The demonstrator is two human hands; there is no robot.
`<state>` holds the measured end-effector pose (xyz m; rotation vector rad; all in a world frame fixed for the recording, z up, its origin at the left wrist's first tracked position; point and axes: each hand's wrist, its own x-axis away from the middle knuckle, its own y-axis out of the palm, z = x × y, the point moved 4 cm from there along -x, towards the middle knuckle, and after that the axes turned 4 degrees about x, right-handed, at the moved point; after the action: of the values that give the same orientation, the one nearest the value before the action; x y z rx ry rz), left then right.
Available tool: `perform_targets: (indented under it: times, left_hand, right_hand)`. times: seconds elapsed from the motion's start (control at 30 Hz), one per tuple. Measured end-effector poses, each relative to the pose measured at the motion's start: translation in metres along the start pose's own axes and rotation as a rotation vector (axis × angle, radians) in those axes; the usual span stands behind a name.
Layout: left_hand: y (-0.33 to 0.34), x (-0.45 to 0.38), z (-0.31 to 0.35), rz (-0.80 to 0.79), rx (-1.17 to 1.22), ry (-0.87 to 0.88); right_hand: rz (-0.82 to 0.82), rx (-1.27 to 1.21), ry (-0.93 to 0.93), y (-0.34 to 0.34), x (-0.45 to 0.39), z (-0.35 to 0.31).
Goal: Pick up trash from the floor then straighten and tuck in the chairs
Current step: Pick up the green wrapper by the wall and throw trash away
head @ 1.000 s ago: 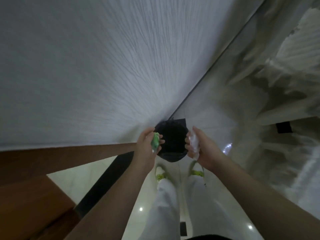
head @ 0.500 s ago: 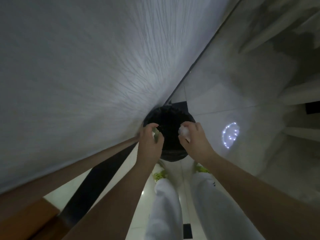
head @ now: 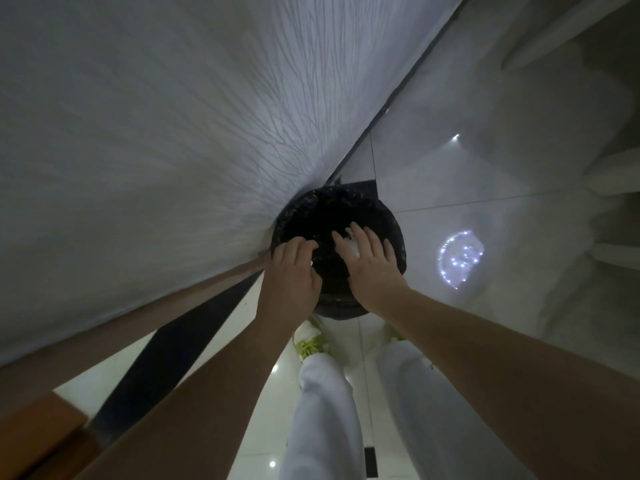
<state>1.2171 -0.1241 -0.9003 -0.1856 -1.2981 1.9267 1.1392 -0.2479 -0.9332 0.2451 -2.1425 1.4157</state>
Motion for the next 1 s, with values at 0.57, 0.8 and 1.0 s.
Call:
perform_targets:
  times: [0.57,0.8,1.0]
  left_hand:
    - [0.01,0.004,-0.009,-0.18,-0.087,-0.048]
    - [-0.002,0.024,0.005,-0.253,-0.251,-0.005]
    - [-0.035,0.044,0.039,-0.199,-0.3,0.045]
  right_hand:
    - [0.057,0.014,0.014,-0.001,0.043,0.013]
    - [0.042,0.039,0.059,-0.013,0.069,0.007]
    - [0.076,0.028,0.086,-0.046,0.111,-0.004]
